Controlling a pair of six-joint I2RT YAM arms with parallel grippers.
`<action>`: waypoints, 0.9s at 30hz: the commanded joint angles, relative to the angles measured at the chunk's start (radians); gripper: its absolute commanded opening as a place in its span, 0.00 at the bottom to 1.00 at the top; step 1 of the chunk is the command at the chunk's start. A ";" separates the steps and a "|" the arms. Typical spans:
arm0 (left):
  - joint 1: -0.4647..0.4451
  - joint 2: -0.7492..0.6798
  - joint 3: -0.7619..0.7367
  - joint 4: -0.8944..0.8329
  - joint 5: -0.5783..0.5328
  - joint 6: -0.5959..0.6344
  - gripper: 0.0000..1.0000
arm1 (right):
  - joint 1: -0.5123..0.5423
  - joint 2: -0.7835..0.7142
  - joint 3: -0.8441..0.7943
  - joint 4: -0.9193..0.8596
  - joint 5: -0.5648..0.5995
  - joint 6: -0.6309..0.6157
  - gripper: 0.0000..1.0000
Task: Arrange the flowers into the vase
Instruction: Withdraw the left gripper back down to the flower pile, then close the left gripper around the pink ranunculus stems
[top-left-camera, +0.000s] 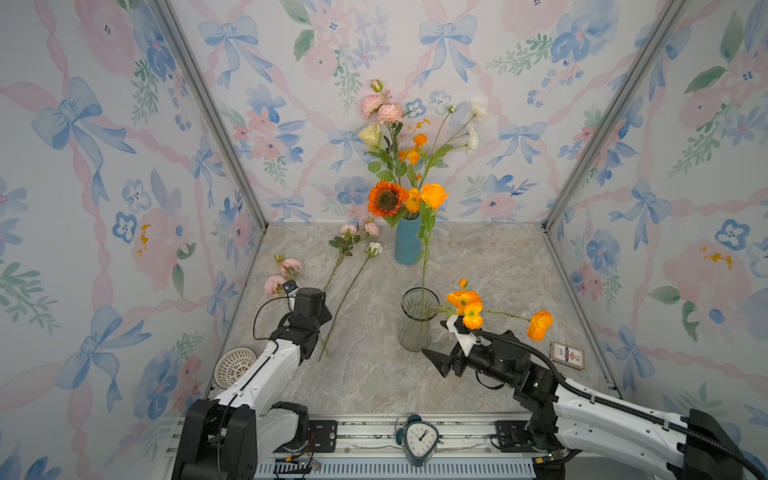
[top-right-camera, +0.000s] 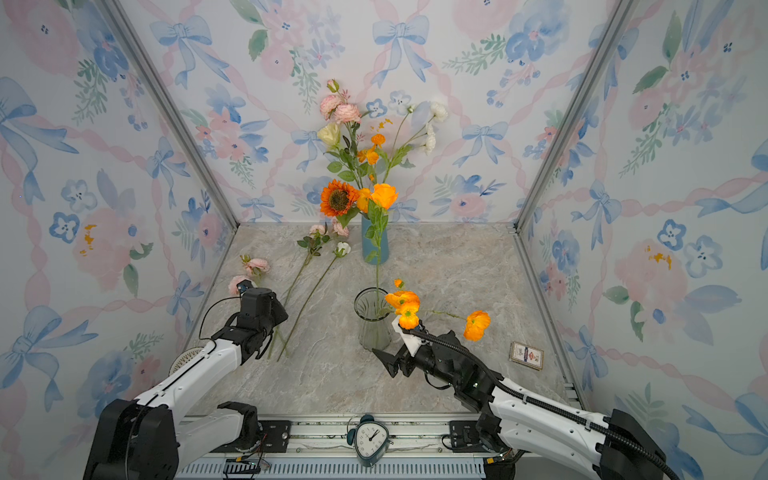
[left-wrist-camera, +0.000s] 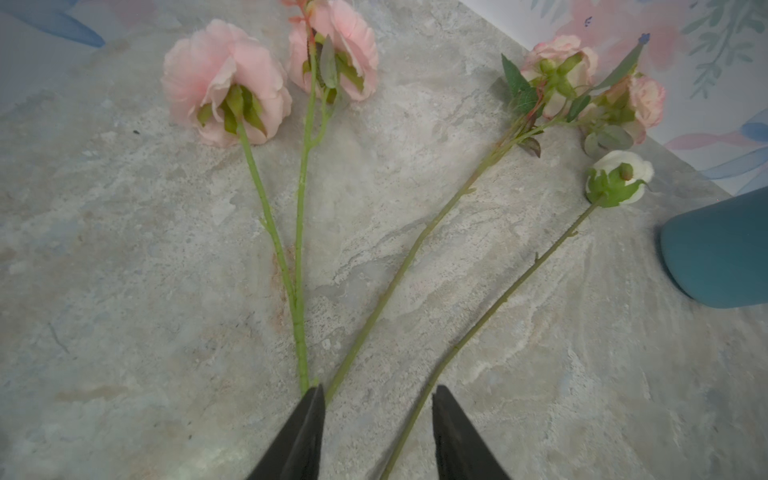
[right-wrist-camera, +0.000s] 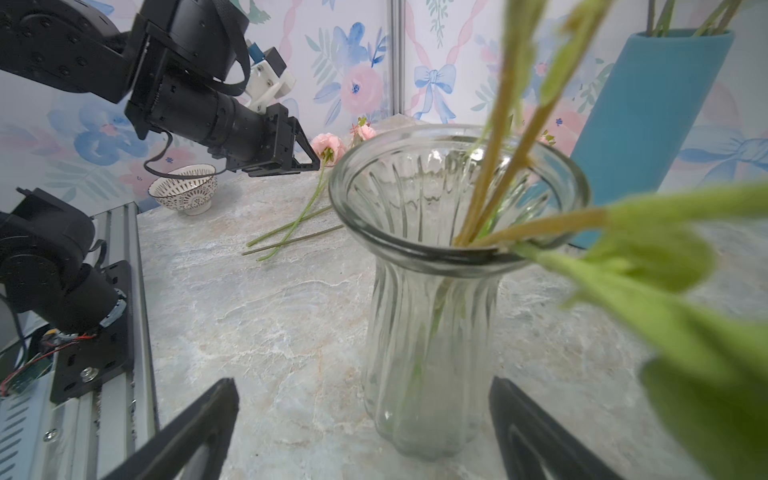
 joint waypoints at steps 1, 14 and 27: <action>0.068 0.060 -0.033 0.066 0.104 -0.032 0.44 | 0.000 -0.036 -0.021 -0.048 -0.047 0.034 0.97; 0.110 0.282 0.047 0.075 0.098 0.034 0.45 | 0.143 0.022 -0.006 -0.035 -0.177 -0.088 0.97; 0.137 0.357 0.066 0.079 0.074 0.072 0.34 | 0.171 -0.017 -0.022 -0.024 -0.135 -0.112 0.97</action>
